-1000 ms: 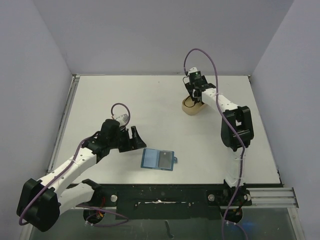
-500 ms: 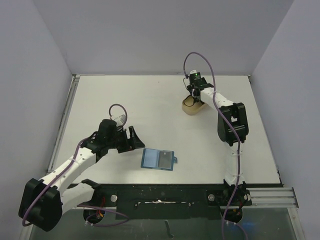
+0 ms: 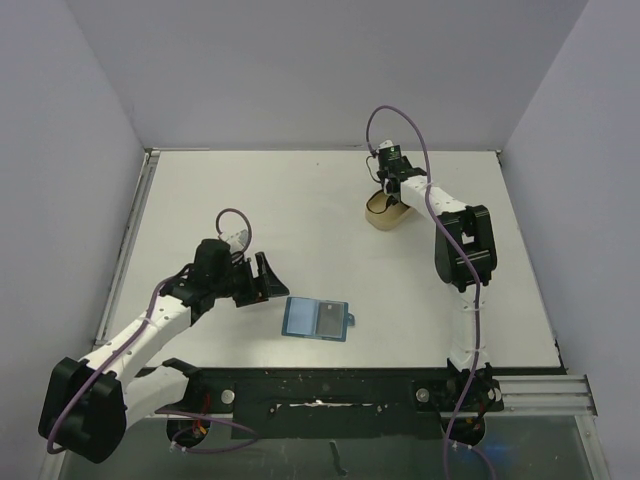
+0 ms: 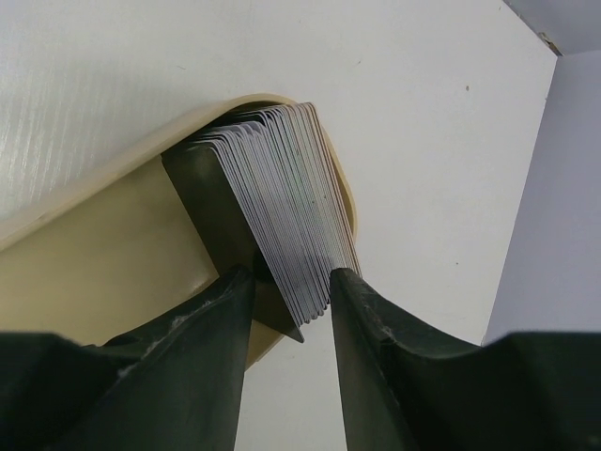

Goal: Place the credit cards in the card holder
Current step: Pick up the credit card from the storage box.

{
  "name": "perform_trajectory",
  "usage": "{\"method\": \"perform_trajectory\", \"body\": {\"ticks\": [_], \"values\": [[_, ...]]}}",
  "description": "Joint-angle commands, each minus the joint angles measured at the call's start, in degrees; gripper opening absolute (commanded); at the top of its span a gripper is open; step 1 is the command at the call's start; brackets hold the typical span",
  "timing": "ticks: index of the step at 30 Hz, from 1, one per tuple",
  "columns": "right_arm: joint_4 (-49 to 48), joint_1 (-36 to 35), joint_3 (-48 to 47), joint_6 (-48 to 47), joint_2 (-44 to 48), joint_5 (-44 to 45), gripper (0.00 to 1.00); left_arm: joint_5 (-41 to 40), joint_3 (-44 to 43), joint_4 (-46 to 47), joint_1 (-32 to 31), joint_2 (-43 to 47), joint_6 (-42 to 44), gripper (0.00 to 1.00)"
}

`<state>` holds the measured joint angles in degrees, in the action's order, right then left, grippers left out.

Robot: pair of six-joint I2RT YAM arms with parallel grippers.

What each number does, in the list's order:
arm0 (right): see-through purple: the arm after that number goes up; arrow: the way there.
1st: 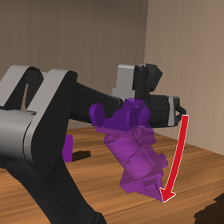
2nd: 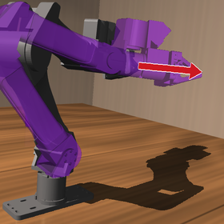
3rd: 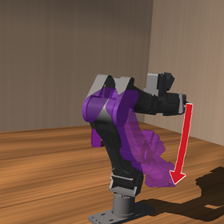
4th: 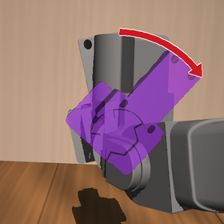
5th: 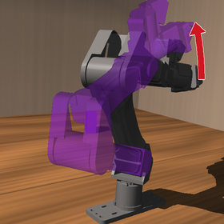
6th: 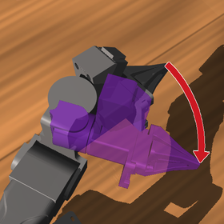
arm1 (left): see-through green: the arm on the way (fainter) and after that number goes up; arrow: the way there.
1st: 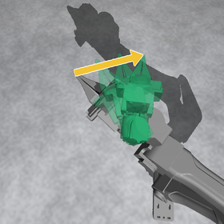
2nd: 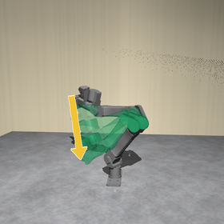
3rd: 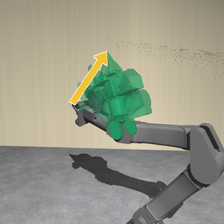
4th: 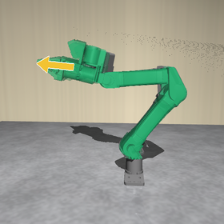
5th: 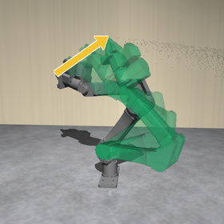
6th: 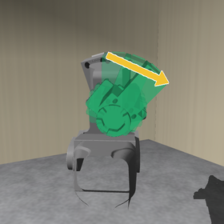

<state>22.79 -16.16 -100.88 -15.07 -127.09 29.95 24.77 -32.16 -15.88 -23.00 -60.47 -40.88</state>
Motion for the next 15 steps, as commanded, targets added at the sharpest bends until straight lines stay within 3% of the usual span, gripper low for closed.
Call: {"method": "perform_trajectory", "body": {"ticks": [1, 15], "values": [[-2.58, 0.3, -0.37, -1.32, 1.22, 2.52, 0.37, 1.86, -0.37, 3.49, 0.68, 0.2, 0.29, 0.72], [-0.8, 0.25, -2.18, -1.87, 2.59, 1.98, 0.17, 1.42, 1.4, 5.27, 0.77, -0.33, -0.51, 0.72]]}}
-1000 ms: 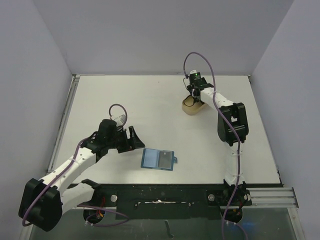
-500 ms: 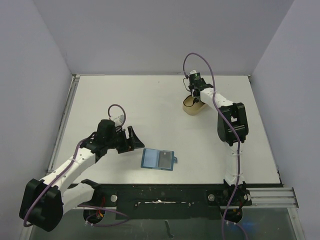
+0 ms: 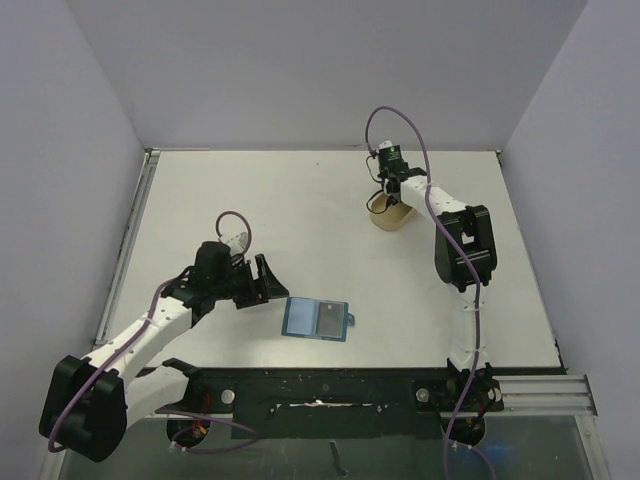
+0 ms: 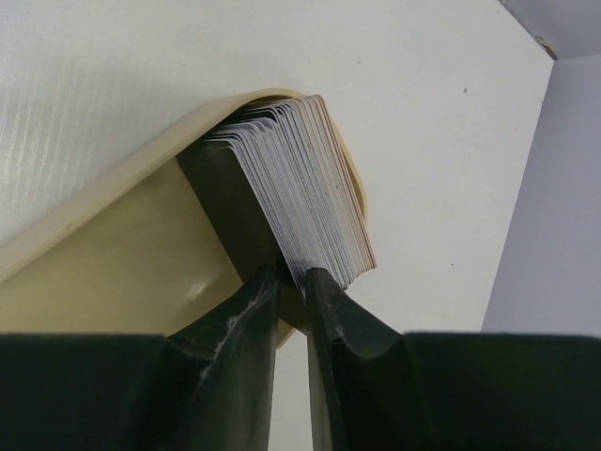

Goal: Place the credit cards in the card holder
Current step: Pick up the credit card from the storage box.

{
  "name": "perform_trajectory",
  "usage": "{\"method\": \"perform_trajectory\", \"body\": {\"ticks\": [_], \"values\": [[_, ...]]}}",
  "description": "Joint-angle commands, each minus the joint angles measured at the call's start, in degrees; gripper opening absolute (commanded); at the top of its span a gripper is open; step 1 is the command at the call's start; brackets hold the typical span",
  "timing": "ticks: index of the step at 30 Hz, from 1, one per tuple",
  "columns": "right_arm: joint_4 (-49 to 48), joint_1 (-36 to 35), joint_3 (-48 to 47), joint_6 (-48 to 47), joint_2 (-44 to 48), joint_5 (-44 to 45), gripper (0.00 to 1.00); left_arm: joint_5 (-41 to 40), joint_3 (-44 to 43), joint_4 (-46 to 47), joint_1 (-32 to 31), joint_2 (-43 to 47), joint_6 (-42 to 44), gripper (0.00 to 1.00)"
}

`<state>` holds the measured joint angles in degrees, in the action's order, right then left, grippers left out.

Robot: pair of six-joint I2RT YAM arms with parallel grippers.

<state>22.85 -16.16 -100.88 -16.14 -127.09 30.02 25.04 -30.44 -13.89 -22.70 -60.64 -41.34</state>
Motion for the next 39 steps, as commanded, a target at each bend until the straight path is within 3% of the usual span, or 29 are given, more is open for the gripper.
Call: {"method": "perform_trajectory", "body": {"ticks": [1, 17, 23, 27, 39], "values": [[-0.28, 0.24, -2.45, -0.53, 2.61, 1.76, 0.16, 0.61, -0.33, 3.12, 0.46, -0.05, -0.01, 0.72], [2.4, 0.07, -2.4, 0.32, 5.5, 0.33, 0.09, -5.48, -1.13, -0.75, 0.46, -4.22, -0.89, 0.71], [1.25, 0.2, -2.03, -0.66, 6.14, -0.46, 0.17, -4.84, -0.84, -0.5, 0.46, -4.87, -1.25, 0.71], [1.19, 0.26, -2.63, -1.46, 5.69, -1.14, 0.07, -4.12, -0.24, 0.1, 0.46, -4.08, -1.7, 0.71], [4.89, 0.0, -4.2, 0.21, 7.66, -3.98, 0.0, -5.36, -0.4, -0.83, 0.46, -5.67, -2.1, 0.68]]}}
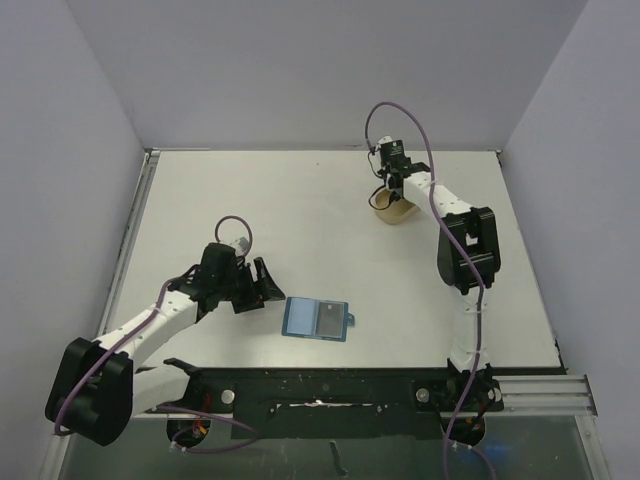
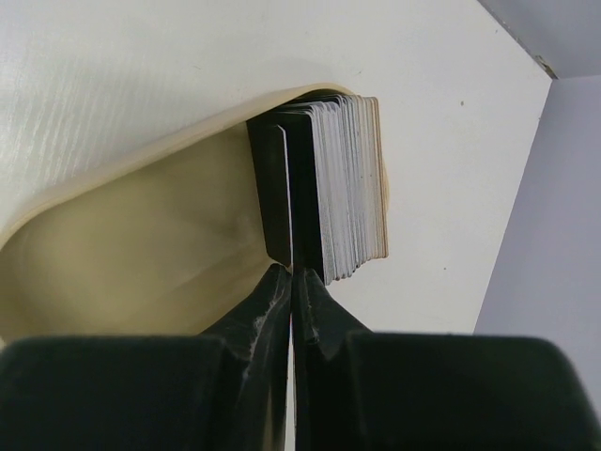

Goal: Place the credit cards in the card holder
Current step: Pick up the credit card from the storage box, then insert the credit card into the card holder.

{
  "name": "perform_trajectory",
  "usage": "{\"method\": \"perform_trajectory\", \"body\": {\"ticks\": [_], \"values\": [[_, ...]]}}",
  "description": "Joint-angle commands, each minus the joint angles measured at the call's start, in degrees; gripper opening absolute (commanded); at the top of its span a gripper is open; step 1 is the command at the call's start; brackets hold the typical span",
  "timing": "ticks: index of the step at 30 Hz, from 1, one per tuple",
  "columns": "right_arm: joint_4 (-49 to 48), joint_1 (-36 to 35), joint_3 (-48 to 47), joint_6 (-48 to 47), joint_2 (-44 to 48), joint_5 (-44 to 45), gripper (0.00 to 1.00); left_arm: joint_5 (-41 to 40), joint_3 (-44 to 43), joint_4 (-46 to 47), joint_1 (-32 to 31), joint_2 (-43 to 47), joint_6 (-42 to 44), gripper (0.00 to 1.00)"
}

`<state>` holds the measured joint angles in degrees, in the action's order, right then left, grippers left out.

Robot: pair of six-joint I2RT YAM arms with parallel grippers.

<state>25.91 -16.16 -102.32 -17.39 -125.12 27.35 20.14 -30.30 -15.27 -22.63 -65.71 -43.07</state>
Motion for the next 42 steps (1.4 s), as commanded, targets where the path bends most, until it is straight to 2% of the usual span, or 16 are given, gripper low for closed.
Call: {"method": "perform_trajectory", "body": {"ticks": [1, 6, 12, 17, 20, 30, 33, 39, 42], "values": [[2.68, -0.29, -2.25, 2.49, 6.39, -2.27, 0.0, -0.54, -0.61, 0.31, 0.4, -1.24, -0.47, 0.67], [2.98, -2.55, 4.52, 6.26, 12.32, -3.79, 0.0, 0.32, 0.13, 1.02, 0.24, -2.93, -0.97, 0.61], [7.17, -5.14, 7.43, 17.96, 18.61, -1.79, 0.0, 5.03, 2.64, 5.69, -0.17, -4.91, -2.85, 0.52], [7.21, -5.93, 13.88, 26.99, 25.46, -7.72, 0.0, 5.09, 3.8, 6.93, -0.93, -5.45, -4.56, 0.47], [6.5, -7.01, 17.92, 31.1, 29.9, -11.11, 0.0, 6.12, 5.3, 10.68, -1.88, -5.42, -6.98, 0.47], [0.57, -13.62, 35.53, 44.5, 44.84, -25.67, 0.0, 4.0, 6.05, 18.03, -8.64, -8.61, -14.79, 0.4], [-1.9, -16.79, 40.45, 48.3, 48.48, -27.47, 0.0, 2.77, 5.17, 19.65, -10.33, -9.71, -16.26, 0.29], [-10.28, -19.68, 51.48, 57.27, 53.48, -34.71, 0.0, 1.84, 3.7, 21.43, -12.51, -11.53, -17.79, 0.19], [-12.48, -21.26, 54.86, 61.38, 54.69, -35.67, 0.0, 1.05, 4.05, 21.85, -13.19, -11.1, -18.28, 0.14]]}}
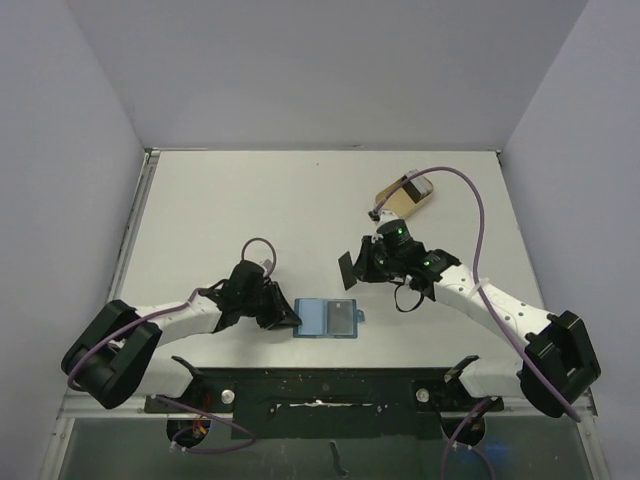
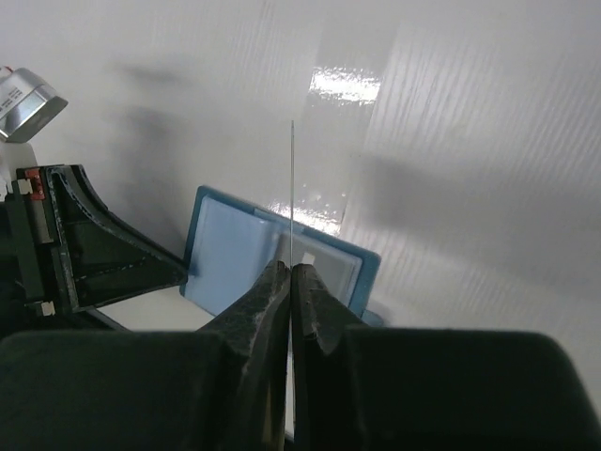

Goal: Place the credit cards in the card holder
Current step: Insert the credit card into the card holder.

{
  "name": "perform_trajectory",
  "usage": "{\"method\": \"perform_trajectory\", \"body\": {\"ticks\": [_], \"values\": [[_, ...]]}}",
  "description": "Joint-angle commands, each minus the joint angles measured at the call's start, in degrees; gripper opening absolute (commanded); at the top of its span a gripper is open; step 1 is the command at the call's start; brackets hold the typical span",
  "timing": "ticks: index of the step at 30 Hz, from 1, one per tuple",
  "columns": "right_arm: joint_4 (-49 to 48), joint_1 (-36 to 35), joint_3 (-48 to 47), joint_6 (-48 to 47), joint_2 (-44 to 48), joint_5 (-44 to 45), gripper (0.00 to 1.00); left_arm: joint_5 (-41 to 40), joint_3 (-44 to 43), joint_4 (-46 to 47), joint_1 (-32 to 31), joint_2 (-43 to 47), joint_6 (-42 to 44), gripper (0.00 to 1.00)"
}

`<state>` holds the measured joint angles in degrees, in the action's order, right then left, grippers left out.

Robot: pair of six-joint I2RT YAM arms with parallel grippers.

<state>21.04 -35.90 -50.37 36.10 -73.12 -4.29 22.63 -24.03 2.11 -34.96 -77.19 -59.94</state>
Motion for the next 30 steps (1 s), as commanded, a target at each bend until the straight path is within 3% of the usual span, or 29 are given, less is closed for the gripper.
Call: {"method": "perform_trajectory", "body": {"ticks": [1, 8, 15, 21, 26, 30], "values": [[-8.51, -2.14, 4.04, 9.52, 3.09, -4.39, 0.0, -1.67, -1.94, 4.67, -0.87, 0.56, -1.65, 0.12], [-12.95, -5.75, 11.13, 18.68, 4.31, -3.97, 0.0, -1.9, 0.04, 7.05, -1.15, 1.42, -3.48, 0.0], [-19.01, -6.37, 15.64, 22.7, 1.05, -9.5, 0.0, -3.09, 1.06, 6.4, -1.81, 3.38, -3.91, 0.0], [-22.13, -6.55, 19.11, 23.83, -0.78, -9.23, 0.0, -5.85, 0.25, 0.9, -1.82, 4.93, -2.19, 0.18], [-24.0, -6.48, 20.92, 23.76, -2.43, -9.3, 0.01, -9.07, -1.51, -4.88, -1.87, 4.79, 0.6, 0.22], [-25.26, -6.46, 21.65, 23.67, -4.01, -10.02, 0.01, -8.18, -1.02, -4.08, -1.84, 3.52, 1.1, 0.22]]}}
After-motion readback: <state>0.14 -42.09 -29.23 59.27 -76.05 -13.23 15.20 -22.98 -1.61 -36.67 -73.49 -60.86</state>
